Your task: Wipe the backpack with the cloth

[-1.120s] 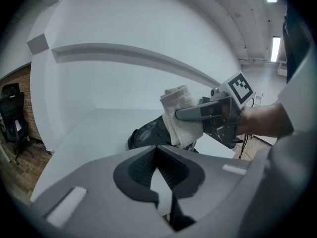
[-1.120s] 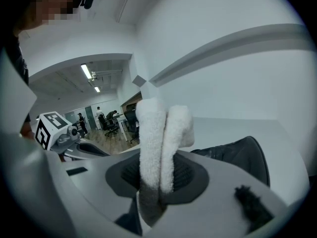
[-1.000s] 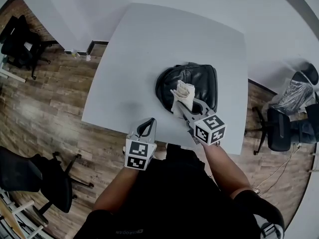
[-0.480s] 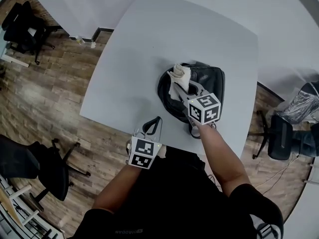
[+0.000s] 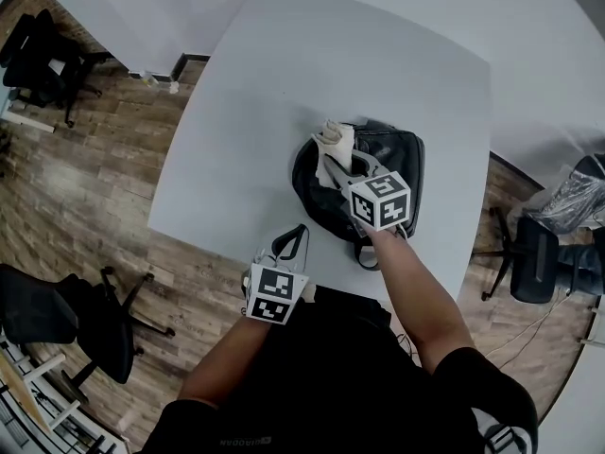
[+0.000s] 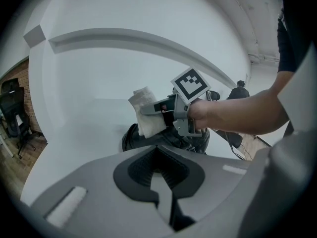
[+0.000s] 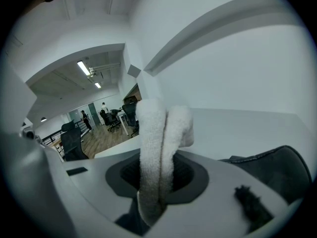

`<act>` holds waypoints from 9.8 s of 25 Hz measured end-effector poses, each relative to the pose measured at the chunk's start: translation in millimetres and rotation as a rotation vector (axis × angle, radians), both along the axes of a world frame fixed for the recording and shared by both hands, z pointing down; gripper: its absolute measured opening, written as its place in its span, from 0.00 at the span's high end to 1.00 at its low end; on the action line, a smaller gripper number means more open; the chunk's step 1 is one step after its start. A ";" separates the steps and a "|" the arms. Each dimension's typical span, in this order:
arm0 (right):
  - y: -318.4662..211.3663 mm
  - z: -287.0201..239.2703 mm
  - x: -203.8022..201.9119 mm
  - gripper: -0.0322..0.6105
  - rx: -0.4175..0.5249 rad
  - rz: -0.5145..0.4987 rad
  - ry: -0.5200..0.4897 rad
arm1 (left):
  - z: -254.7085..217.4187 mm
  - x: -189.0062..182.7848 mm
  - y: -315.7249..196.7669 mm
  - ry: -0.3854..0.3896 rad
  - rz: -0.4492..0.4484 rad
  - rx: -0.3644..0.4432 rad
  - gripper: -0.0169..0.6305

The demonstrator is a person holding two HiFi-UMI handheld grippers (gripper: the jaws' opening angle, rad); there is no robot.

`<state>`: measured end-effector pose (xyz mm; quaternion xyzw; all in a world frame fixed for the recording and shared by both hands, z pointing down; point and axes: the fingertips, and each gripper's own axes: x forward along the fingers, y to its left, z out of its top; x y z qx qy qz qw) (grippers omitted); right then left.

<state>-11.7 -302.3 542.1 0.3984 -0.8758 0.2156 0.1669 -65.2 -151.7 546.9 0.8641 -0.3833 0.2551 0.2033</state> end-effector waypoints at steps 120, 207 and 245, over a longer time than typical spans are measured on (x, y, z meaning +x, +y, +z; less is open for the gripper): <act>31.2 -11.6 12.3 0.80 0.042 0.179 -0.072 | -26.3 -25.2 11.0 0.026 -0.007 0.073 0.96; 78.5 -13.4 -14.1 0.80 0.035 0.154 -0.066 | -30.3 -33.6 38.7 0.024 0.059 0.074 0.96; 125.5 7.4 -0.1 0.80 0.011 0.162 0.001 | -25.8 -53.1 72.1 0.009 0.083 0.067 0.96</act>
